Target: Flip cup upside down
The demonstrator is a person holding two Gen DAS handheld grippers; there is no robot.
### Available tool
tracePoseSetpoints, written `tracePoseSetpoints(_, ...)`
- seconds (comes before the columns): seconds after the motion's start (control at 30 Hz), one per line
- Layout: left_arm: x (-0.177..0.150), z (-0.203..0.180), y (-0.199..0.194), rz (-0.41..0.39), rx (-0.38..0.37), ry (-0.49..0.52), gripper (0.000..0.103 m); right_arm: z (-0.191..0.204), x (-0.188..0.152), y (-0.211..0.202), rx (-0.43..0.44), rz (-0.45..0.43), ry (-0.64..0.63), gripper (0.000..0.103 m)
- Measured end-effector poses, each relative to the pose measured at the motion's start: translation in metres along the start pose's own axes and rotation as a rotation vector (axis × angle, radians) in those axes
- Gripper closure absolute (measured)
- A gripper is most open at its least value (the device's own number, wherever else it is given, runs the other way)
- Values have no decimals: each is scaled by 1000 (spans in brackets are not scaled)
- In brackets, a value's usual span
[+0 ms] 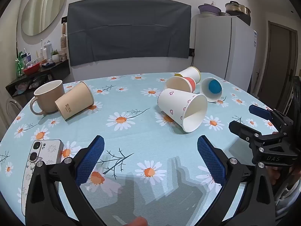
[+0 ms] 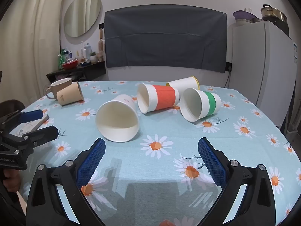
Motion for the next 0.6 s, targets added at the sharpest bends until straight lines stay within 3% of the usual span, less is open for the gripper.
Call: tracePoseSetpoints(0.6,1,0,0,3,0,5,6,1,0,1,-2,4,1,8)
Point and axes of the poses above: each gripper's, at about its wrist camera, not at the fingertips, and y roughly the way its jaws point, z to its left, x to its top, the point moved 2 cm from there along y, roughly the way its jaws point, and after that the axes turned 2 degrees about x, right-handed, at the moved point
